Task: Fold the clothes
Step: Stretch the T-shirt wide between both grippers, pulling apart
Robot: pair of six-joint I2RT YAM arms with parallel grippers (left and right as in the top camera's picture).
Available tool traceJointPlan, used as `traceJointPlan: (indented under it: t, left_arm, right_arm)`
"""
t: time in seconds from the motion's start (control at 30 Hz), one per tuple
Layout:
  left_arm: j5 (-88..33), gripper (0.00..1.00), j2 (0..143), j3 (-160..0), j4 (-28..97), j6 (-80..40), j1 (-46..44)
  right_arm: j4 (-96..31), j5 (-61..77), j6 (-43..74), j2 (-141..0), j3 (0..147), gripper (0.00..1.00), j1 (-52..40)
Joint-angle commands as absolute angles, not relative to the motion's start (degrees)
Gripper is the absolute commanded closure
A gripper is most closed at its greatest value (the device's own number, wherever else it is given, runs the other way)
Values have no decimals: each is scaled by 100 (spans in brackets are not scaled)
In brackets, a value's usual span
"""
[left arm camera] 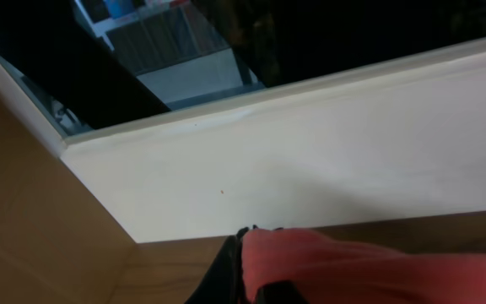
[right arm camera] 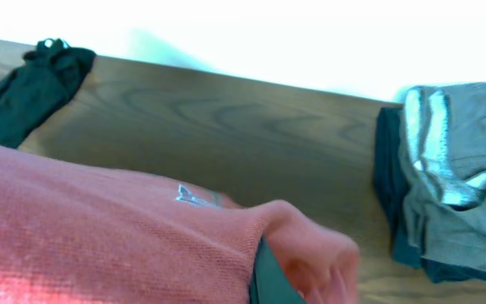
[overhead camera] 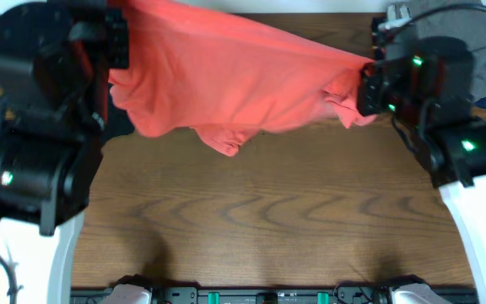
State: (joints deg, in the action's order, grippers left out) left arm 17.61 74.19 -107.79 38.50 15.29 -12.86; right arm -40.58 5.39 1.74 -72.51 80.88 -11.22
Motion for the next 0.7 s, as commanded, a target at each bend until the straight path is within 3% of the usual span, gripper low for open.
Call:
traceJointPlan:
  t: [0.0, 0.33, 0.67]
  left_arm:
    - [1992, 94, 6980, -10938, 3957, 1557, -1214]
    - [1953, 94, 6263, -10938, 4781, 1481, -1262]
    - [1826, 94, 6178, -10879, 6471, 58, -1260]
  right_arm:
    - [-4200, 346, -123, -6814, 8101, 99, -812]
    - [-4694, 390, -427, -5747, 8106, 99, -224]
    - [-5280, 729, -548, -5544, 8101, 99, -215]
